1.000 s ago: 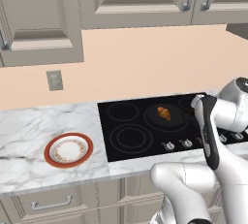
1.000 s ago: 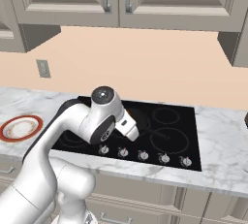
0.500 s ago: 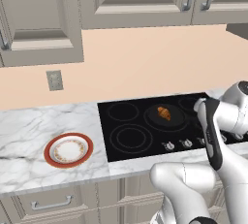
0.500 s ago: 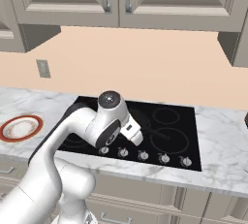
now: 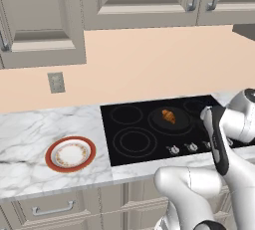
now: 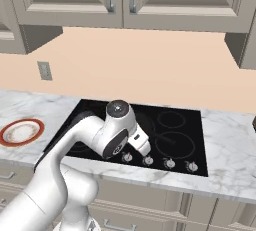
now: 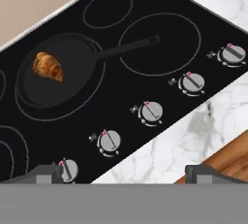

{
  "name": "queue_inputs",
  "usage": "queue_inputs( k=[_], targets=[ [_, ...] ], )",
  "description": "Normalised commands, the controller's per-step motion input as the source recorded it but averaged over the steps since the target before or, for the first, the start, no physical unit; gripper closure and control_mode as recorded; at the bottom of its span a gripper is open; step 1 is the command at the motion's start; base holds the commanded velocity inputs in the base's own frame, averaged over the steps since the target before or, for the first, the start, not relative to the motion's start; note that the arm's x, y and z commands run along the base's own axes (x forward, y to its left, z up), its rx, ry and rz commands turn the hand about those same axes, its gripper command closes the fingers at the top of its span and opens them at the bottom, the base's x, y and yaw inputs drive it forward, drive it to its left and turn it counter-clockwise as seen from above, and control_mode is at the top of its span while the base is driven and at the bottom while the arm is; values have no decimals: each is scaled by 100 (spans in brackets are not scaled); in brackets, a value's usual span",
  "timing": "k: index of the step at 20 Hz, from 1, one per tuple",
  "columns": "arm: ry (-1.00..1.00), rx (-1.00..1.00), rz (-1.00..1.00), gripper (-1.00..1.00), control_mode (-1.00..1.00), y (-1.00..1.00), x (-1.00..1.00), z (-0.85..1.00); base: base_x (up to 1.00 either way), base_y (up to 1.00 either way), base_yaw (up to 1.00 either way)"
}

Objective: Pick the croissant and place it on the pan. Then turn on the stove to warm the croissant.

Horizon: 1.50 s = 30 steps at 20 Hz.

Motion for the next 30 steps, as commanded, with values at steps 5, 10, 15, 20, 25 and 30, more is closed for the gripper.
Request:
queue_inputs(
  k=[5, 10, 15, 20, 25, 30],
  targets=[
    [2, 0, 1, -100, -100, -10, 0, -19, 0, 0, 0],
    [5, 0, 0, -100, -100, -11, 0, -17, 0, 0, 0],
    [14, 0, 0, -100, -100, -3, 1, -18, 0, 0, 0],
    [10, 7, 0, -100, -100, -5, 5, -17, 0, 0, 0],
    [1, 8, 0, -100, -100, -16, 0, -20, 0, 0, 0],
    [3, 1, -1, -100, -100, -4, 4, -15, 0, 0, 0]
  ],
)
